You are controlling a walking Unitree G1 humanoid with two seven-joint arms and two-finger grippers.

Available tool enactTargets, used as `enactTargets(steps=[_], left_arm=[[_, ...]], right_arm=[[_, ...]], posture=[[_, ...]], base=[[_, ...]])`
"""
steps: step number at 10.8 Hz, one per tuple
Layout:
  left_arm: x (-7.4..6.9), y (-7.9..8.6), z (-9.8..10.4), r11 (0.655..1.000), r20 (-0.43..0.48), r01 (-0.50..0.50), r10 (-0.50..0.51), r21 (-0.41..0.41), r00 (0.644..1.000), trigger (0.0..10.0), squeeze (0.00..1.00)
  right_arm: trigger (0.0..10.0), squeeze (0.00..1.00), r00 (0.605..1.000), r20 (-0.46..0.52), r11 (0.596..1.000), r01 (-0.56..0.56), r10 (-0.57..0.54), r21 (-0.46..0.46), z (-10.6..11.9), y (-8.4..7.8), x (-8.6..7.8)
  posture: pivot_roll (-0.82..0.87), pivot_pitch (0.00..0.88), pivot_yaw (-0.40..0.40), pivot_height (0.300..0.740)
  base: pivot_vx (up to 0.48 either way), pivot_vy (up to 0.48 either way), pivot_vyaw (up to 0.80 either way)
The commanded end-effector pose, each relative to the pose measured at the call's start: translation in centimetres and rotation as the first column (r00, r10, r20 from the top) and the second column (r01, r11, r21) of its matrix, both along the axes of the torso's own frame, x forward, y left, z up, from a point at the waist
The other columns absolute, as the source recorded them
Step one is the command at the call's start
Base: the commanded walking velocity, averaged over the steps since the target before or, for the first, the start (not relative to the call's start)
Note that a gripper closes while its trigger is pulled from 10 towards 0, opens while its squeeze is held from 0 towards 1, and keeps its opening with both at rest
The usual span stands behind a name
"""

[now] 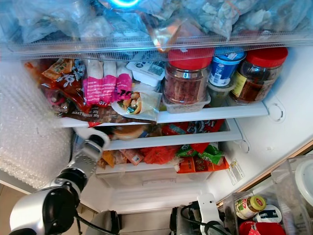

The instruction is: Restocking fridge

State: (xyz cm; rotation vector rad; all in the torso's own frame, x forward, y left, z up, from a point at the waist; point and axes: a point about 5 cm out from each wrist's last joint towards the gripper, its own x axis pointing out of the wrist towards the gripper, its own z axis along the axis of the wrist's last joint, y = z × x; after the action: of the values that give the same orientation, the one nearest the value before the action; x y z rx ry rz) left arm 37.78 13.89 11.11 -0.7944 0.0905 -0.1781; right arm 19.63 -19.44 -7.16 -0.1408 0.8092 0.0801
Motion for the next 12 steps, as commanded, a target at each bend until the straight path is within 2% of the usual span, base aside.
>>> enactTargets(steps=[1,2,3,4,5,9,10,12], left_arm=[[-0.9,-0.8,-2.1,0.997,-0.1,0.066,-0.063,0.033,0.993,10.0,0.0],[-0.8,-1.2,-1.8,0.997,-0.07,0.072,-0.071,0.013,0.995,10.0,0.0],[-0.5,-0.8,-1.2,1.0,-0.053,0.016,-0.016,0.0,0.998,10.0,0.0],[-0.3,-0.2,-1.0,0.997,-0.064,-0.065,0.062,-0.047,0.996,10.0,0.0],[-0.3,-0.2,-0.9,0.993,-0.068,-0.087,0.082,-0.076,0.994,10.0,0.0],[-0.2,-1.2,-0.9,0.991,-0.073,-0.084,0.076,-0.1,0.994,10.0,0.0],[-0.2,-1.2,-0.9,0.993,-0.076,-0.076,0.069,-0.092,0.995,10.0,1.0],[-0.3,-1.5,-1.1,0.998,-0.079,-0.035,0.031,-0.044,0.996,10.0,1.0]], right_arm=[[10.0,0.0,0.98,-0.197,1.0,0.004,-0.008,-0.022,-2.3,-0.5,-4.6],[10.0,0.0,0.981,-0.195,1.0,0.005,-0.009,-0.021,-2.3,-0.5,-4.6],[10.0,0.0,0.981,-0.195,1.0,0.006,-0.01,-0.021,-2.3,-0.6,-4.6],[10.0,0.0,0.981,-0.194,1.0,0.006,-0.01,-0.022,-2.3,-0.6,-4.6],[10.0,0.0,0.981,-0.194,1.0,0.005,-0.009,-0.023,-2.3,-0.6,-4.6],[10.0,0.0,0.981,-0.194,1.0,0.006,-0.01,-0.022,-2.3,-0.5,-4.6],[10.0,0.0,0.981,-0.194,1.0,0.005,-0.009,-0.021,-2.3,-0.5,-4.6],[10.0,0.0,0.981,-0.193,1.0,0.004,-0.008,-0.019,-2.3,-0.4,-4.6]], posture=[[-0.12,0.168,0.004,0.62],[-0.13,0.165,0.005,0.62],[-0.12,0.165,0.005,0.62],[-0.12,0.163,0.005,0.62],[-0.12,0.163,0.005,0.62],[-0.13,0.162,0.007,0.62],[-0.13,0.162,0.007,0.62],[-0.12,0.156,0.011,0.62]], base=[[0.0,0.0,0.0],[0.0,0.0,0.0],[0.0,0.0,0.0],[0.0,0.0,0.0],[0.0,0.0,0.0],[0.0,0.0,0.0],[0.0,0.0,0.0],[0.0,0.0,0.0]])
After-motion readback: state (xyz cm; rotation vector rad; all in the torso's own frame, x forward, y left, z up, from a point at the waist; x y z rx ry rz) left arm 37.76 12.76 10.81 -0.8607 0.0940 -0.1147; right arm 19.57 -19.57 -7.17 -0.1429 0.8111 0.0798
